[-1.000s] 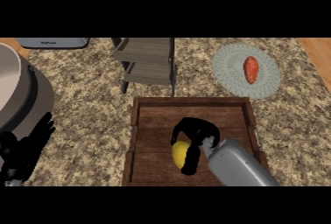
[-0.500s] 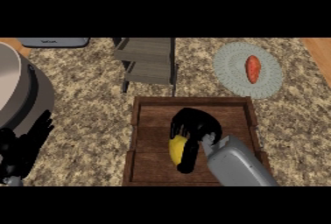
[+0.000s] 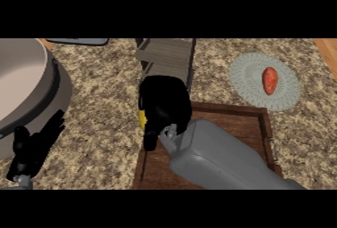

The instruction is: Pick the lemon from the tray and place it in the tiered basket

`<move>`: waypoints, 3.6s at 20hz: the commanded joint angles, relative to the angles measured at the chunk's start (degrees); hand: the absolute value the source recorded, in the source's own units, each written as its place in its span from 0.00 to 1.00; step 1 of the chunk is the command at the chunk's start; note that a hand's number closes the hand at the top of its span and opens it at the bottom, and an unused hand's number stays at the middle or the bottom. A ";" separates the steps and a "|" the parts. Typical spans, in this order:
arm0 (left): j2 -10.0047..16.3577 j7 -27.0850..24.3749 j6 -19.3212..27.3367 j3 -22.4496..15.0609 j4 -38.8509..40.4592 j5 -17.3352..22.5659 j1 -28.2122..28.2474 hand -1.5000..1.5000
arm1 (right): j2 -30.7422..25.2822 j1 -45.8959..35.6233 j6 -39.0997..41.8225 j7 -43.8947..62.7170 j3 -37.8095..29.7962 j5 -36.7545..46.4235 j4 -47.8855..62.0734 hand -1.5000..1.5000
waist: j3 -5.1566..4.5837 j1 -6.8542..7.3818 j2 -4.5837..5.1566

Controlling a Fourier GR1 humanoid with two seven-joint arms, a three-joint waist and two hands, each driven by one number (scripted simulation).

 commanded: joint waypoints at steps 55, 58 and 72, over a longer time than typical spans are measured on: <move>-0.69 -0.99 0.10 0.71 1.83 -0.77 -3.69 0.50 | -4.39 -63.71 -9.94 -17.60 -18.58 27.65 73.75 1.00 | 0.50 0.13 4.03; -2.27 -0.17 0.95 -0.83 -0.17 -1.45 -2.85 0.50 | -5.45 -67.30 -6.90 -19.67 -19.63 27.00 74.66 1.00 | 0.56 0.56 3.79; -1.67 -1.25 0.67 0.67 1.07 -1.15 -2.83 0.50 | -6.52 -64.68 4.62 -14.11 -26.47 20.94 83.02 0.00 | 0.54 -0.04 4.04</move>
